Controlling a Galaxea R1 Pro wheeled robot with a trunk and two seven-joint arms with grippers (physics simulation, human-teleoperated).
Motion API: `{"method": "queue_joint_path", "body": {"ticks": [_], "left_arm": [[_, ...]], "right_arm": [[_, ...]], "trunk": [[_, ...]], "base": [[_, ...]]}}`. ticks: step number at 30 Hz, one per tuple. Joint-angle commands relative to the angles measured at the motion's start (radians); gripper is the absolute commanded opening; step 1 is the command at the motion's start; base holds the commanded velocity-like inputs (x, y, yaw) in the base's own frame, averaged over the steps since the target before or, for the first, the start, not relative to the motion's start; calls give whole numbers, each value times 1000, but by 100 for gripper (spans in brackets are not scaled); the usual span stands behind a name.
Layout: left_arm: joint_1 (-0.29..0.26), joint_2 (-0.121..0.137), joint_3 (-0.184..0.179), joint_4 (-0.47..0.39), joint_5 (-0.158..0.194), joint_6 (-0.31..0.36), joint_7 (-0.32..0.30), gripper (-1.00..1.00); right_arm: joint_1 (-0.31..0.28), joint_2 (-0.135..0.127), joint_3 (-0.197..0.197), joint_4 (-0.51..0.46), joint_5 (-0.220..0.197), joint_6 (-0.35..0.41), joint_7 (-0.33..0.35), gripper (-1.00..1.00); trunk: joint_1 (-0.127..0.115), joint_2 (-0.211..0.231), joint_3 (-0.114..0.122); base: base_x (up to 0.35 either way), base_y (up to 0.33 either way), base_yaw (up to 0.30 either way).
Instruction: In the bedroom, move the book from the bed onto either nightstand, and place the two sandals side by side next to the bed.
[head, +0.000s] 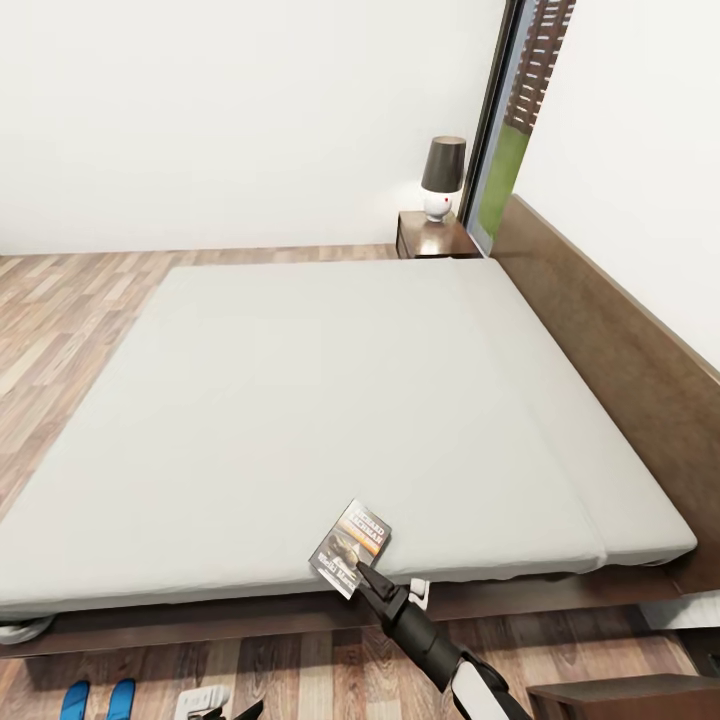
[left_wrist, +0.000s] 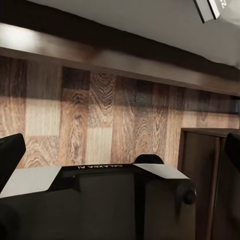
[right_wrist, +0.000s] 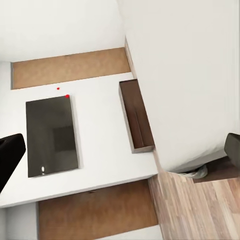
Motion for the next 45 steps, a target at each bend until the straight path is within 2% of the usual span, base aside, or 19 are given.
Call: {"method": "queue_joint_path", "body": {"ticks": [1, 45], "left_arm": [[0, 0, 1, 0, 9, 7, -5, 100], [-1, 0, 3, 0, 10, 7, -3, 100]], "right_arm": [[0, -1, 2, 1, -11, 9, 0, 100], [0, -2, 2, 2, -13, 9, 1, 100]], "trunk": [[4, -8, -4], [173, -316, -142]], "base": [[0, 0, 0], [0, 0, 0]]}}
